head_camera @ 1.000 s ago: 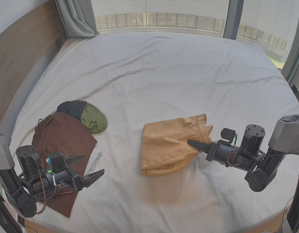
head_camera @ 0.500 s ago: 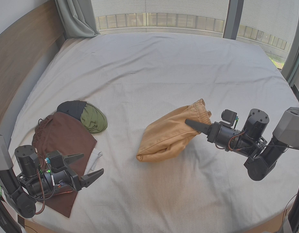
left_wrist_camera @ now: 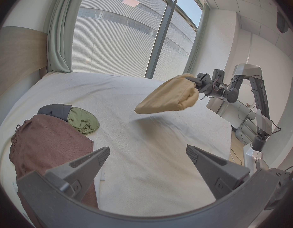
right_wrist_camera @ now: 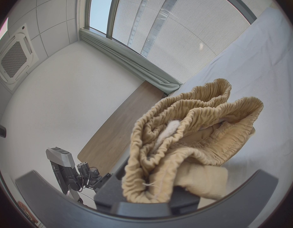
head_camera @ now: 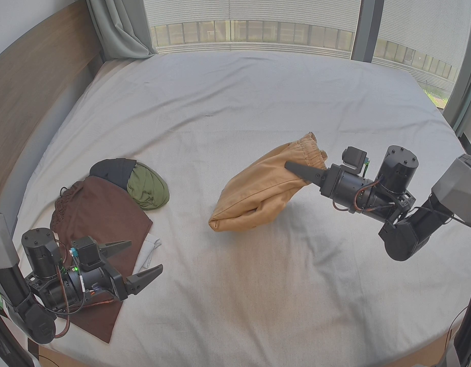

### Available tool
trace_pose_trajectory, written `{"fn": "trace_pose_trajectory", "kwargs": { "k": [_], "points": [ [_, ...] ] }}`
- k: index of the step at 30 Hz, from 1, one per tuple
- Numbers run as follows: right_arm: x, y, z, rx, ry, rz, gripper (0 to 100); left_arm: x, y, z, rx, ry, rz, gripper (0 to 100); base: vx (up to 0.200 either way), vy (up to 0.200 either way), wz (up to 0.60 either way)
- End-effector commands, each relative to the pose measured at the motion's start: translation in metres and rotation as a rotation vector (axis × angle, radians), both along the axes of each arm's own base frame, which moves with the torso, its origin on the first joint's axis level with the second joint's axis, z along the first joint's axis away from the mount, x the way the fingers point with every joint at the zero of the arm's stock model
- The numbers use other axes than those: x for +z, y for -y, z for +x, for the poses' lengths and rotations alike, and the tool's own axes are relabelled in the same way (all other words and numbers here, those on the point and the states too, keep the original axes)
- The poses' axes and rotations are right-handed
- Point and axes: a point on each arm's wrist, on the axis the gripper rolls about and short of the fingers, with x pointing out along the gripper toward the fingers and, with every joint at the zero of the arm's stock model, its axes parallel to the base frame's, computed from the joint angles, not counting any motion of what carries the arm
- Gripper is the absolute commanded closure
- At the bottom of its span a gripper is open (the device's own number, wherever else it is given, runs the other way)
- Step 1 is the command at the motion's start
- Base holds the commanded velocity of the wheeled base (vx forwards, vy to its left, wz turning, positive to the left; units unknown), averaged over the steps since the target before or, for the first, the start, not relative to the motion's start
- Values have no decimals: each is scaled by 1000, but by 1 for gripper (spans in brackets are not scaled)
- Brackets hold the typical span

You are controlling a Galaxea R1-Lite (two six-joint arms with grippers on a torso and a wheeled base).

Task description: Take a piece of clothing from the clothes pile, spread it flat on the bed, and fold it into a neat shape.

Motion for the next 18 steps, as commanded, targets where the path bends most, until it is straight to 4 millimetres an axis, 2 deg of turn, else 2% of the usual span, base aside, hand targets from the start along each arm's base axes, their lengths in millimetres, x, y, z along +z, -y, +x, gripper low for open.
{"fn": "trace_pose_trajectory", "kwargs": {
  "k": [1, 7, 18],
  "points": [
    [9, -2, 13, -4, 25, 9, 100, 0, 0, 0, 0, 1, -1, 0, 0, 0, 0],
    [18, -6, 31, -11, 26, 9, 100, 1, 0, -1, 0, 2, 1, 0, 0, 0, 0],
    [15, -9, 41, -14, 17, 6, 100, 3, 0, -3, 0, 10, -2, 0, 0, 0, 0]
  ]
}}
